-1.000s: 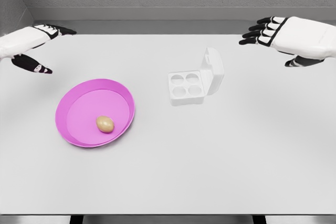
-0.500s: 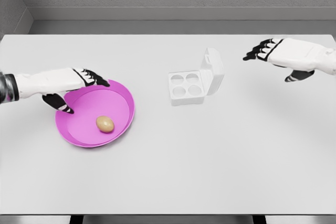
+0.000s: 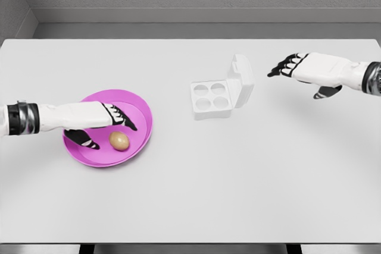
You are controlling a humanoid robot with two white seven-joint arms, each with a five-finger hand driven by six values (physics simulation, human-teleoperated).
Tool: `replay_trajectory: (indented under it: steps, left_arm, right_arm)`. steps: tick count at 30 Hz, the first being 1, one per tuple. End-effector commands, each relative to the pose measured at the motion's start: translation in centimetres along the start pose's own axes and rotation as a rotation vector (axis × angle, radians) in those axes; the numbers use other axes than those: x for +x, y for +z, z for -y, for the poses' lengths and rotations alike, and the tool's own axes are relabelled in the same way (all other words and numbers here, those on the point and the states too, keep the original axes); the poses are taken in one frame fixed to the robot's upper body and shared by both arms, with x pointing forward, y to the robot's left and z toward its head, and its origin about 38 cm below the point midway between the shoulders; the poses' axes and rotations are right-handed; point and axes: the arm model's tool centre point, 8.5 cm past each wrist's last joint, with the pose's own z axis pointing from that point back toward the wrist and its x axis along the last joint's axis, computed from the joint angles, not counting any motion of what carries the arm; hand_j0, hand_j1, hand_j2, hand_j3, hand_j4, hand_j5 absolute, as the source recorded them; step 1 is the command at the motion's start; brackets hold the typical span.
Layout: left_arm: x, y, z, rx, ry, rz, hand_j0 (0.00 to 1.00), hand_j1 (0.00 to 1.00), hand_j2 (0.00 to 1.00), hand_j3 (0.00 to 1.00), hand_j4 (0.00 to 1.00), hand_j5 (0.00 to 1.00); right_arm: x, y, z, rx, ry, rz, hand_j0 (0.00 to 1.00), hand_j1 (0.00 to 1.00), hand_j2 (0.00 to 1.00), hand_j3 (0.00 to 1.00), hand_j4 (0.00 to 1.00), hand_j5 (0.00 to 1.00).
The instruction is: Pack egg into the box and close the box lid
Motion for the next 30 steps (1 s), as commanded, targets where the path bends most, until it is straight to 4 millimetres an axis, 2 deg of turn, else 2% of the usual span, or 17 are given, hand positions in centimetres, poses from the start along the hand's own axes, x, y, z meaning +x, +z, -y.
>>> replay_trajectory:
  steps: [1,11,17,26,30]
  left_arm:
    - [0.1,-0.1,0.0,0.001,0.005,0.004,0.83,0.83,0.83,0.83,0.83,0.83]
    - [0.4,-0.6,0.4,-0.007,0.009,0.018,0.82,0.82,0.82,0.82,0.82,0.82]
    - [0.6,-1.0,0.4,-0.011,0.002,0.024,0.74,0.74,0.74,0.74,0.74,0.74]
    - [0.8,-1.6,0.5,-0.017,-0.011,0.031,0.70,0.70,0.70,0.70,0.70,0.70]
    - [1.0,-2.0,0.7,-0.023,-0.009,0.040,0.67,0.67,0.67,0.67,0.67,0.67]
  right_arm:
    - [0.3,-0.6,-0.4,0.008,-0.010,0.011,1.00,1.00,1.00,1.00,1.00,1.00]
    - [1.2,-1.7,-0.4,0.013,-0.006,0.042,1.00,1.00,1.00,1.00,1.00,1.00]
    - [0.0,-1.8,-0.8,0.032,-0.018,0.011,1.00,1.00,1.00,1.00,1.00,1.00]
    - [0.3,-2.1,-1.0,0.044,-0.014,0.020,1.00,1.00,1.00,1.00,1.00,1.00]
    - [0.2,-1.9,-0.5,0.035,-0.006,0.018,1.00,1.00,1.00,1.00,1.00,1.00]
